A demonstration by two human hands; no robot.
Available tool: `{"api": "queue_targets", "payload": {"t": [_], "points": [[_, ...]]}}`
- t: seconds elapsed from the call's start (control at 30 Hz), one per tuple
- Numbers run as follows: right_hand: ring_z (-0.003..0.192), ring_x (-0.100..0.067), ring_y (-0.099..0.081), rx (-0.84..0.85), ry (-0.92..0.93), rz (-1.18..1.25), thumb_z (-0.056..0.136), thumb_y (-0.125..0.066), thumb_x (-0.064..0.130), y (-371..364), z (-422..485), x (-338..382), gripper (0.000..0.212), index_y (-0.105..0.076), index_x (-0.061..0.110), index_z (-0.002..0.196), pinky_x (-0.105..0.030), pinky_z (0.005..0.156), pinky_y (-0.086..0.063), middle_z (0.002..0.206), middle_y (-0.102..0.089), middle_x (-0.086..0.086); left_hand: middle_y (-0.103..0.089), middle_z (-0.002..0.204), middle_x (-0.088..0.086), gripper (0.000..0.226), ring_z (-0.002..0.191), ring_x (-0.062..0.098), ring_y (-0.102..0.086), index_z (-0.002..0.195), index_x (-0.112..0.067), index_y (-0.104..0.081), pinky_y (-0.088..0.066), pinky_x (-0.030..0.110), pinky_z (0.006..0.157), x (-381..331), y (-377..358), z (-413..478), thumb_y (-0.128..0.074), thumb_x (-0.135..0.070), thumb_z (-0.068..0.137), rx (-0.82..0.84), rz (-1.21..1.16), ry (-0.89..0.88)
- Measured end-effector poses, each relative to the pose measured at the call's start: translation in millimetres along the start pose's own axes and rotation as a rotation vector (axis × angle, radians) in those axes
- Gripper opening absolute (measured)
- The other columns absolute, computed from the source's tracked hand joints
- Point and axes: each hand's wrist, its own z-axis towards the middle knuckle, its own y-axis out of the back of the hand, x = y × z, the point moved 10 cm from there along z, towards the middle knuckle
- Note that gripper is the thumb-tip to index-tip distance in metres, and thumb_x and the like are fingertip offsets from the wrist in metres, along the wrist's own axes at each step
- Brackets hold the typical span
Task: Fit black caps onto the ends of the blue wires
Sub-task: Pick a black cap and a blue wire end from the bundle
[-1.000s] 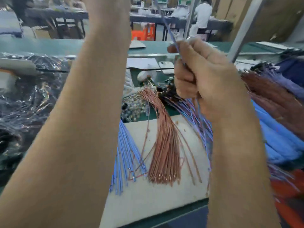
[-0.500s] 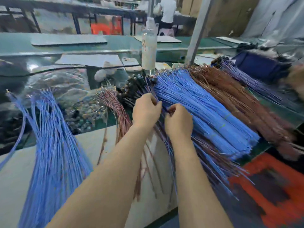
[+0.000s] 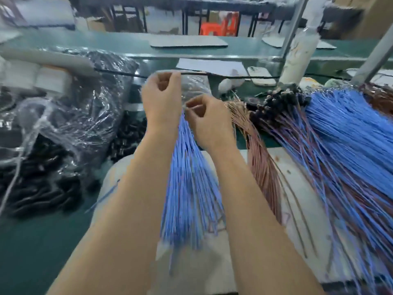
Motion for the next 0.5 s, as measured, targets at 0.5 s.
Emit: {"api": "queue_targets", "payload": {"t": [0.5], "points": [[0.103,-0.034,-0.054,0.564,0.042,-0.651,0.087,-0.049,0.004,-162.7,-14.9,11.3,0.032,-0.062,0.012,0.115,-0.041,0.088,-0.051,0.127,-0.046,-0.011,-0.051,0.050,-0.012,0.016,0.047,0.005,-0.044,0.078,-0.020,-0.057,-0.036,0.019,0.050,0.5,148.4,25.0,-0.053,-0.013,0.092,-0.098,-0.001,0.103]]}}
